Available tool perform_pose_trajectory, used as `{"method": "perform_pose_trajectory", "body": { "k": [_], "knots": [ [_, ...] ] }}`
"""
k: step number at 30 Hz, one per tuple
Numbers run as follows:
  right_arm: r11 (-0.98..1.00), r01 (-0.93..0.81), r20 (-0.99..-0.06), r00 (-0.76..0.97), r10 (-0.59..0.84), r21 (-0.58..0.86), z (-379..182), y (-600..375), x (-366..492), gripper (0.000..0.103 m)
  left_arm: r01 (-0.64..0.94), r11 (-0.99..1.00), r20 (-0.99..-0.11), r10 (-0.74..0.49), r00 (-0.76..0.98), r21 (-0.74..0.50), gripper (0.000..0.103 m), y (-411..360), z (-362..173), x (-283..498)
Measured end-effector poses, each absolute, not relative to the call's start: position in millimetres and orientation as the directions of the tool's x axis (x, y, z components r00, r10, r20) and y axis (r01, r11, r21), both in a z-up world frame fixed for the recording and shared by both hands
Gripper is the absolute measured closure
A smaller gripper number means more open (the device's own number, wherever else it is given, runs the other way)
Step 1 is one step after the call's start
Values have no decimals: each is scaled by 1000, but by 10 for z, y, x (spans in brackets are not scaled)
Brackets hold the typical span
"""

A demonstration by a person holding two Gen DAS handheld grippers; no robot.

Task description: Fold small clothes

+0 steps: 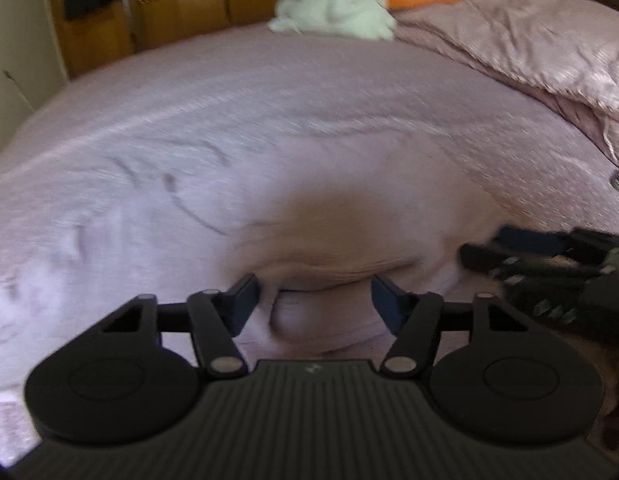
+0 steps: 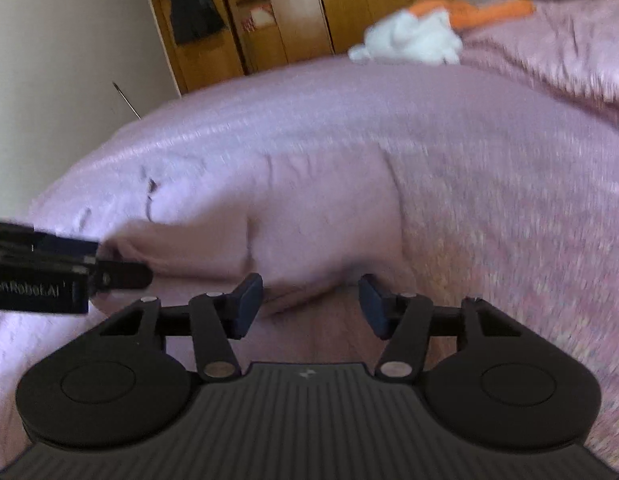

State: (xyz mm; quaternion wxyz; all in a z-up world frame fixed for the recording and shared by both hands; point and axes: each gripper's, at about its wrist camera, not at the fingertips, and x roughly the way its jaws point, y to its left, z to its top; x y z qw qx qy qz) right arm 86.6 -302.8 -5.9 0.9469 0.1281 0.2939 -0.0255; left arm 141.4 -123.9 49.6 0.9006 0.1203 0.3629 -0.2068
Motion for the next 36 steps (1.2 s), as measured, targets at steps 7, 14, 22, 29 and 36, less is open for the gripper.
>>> {"method": "perform_pose_trajectory", "body": {
  "k": [7,14,22,29,36],
  "knots": [
    [973,100,-525,851,25,207,-172,-2990,818,40,530,823,-718,-241,653,205,38,-1545,309,1550],
    [965,95,-508,860,43,243,-190,-3036,780,40,552,778,-688,-225,690,300,37,-1649,317,1451],
    [957,93,-495,867,58,276,-195,-3075,748,39,559,720,-674,-173,718,411,38,-1872,128,1487],
    [961,92,-494,868,51,261,-195,-3069,750,39,569,744,-672,-223,706,351,94,-1820,156,1520],
    [965,95,-497,867,42,246,-197,-3041,751,39,372,897,-544,-195,816,238,95,-1332,661,1583]
  ]
}}
